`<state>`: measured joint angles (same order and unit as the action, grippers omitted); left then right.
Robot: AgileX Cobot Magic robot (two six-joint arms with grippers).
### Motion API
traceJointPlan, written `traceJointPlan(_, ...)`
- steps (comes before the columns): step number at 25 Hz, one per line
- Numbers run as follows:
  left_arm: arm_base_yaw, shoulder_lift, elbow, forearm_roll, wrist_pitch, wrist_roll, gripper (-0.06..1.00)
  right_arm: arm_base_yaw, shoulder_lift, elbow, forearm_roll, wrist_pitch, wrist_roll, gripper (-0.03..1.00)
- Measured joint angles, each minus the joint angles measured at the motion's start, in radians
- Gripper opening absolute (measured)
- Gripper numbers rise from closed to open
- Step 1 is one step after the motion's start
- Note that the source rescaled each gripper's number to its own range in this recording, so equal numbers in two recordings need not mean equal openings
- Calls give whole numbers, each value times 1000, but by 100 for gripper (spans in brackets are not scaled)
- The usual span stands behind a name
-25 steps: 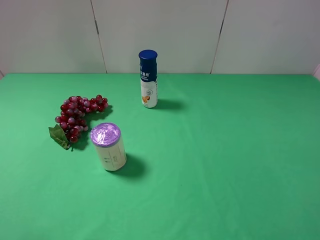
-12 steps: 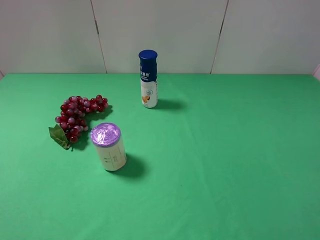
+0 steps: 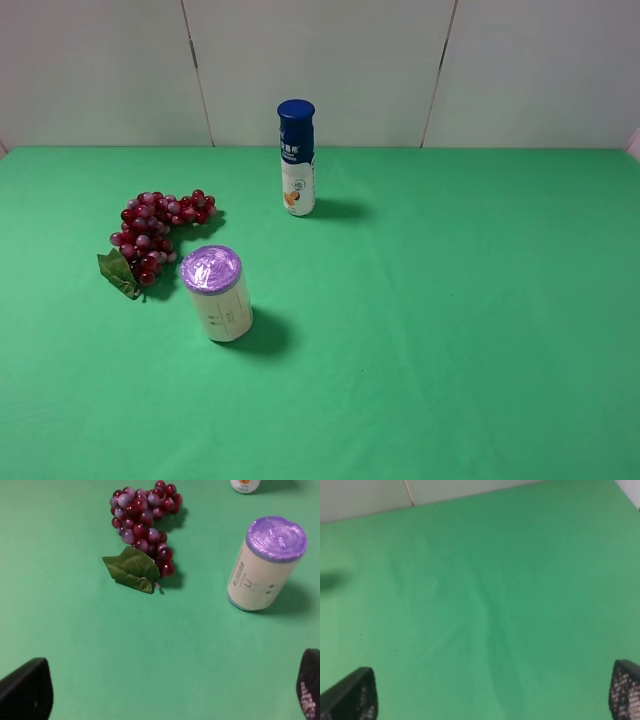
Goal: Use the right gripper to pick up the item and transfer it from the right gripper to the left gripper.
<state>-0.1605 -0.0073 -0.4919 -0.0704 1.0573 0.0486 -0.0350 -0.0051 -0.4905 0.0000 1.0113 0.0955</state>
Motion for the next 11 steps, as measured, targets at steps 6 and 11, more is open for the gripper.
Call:
traceJointPlan(6,0,0,0,0,0,2,100,0,0,0,0,0,0,100)
traceJointPlan(11,13,0,0,0,0,2,100,0,0,0,0,0,0,100)
